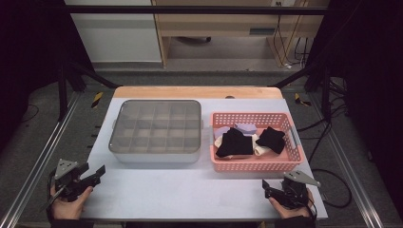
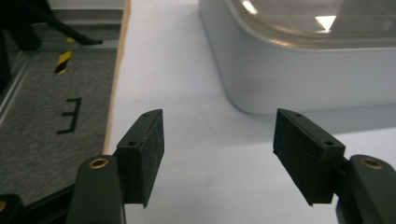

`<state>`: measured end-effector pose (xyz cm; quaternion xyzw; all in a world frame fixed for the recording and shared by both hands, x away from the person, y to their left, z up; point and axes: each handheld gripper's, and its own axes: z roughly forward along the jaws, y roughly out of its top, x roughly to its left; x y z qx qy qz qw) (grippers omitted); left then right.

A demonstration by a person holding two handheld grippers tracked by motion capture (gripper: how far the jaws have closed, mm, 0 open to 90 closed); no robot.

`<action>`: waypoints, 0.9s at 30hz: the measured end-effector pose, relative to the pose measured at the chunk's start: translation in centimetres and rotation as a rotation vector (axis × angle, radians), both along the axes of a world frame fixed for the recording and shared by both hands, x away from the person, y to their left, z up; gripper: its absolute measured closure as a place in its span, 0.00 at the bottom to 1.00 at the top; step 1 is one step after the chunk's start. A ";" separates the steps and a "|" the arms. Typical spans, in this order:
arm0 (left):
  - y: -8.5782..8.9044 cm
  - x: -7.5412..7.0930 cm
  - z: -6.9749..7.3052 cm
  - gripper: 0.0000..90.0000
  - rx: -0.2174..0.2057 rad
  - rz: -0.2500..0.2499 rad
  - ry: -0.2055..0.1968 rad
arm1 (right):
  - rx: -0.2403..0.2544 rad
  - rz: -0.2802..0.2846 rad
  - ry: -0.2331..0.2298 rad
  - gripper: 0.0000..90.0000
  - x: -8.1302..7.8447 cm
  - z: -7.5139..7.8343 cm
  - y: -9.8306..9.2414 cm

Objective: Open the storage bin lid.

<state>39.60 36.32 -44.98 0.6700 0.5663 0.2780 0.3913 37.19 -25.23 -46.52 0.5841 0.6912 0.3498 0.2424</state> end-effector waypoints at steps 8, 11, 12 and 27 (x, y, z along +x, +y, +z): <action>-1.1 -0.1 0.5 0.38 -0.010 -0.065 -0.011 | -0.004 0.075 0.018 0.24 0.4 -0.1 1.6; -1.0 -0.2 0.7 0.38 -0.016 -0.066 -0.019 | 0.001 0.092 0.004 0.25 0.5 0.2 2.0; -0.9 -0.2 0.8 0.38 -0.025 -0.067 -0.023 | -0.005 0.092 -0.004 0.25 0.5 0.2 2.1; -0.4 -0.4 2.0 0.39 -0.072 -0.089 -0.047 | 0.043 0.176 -0.060 0.27 -0.1 2.1 4.0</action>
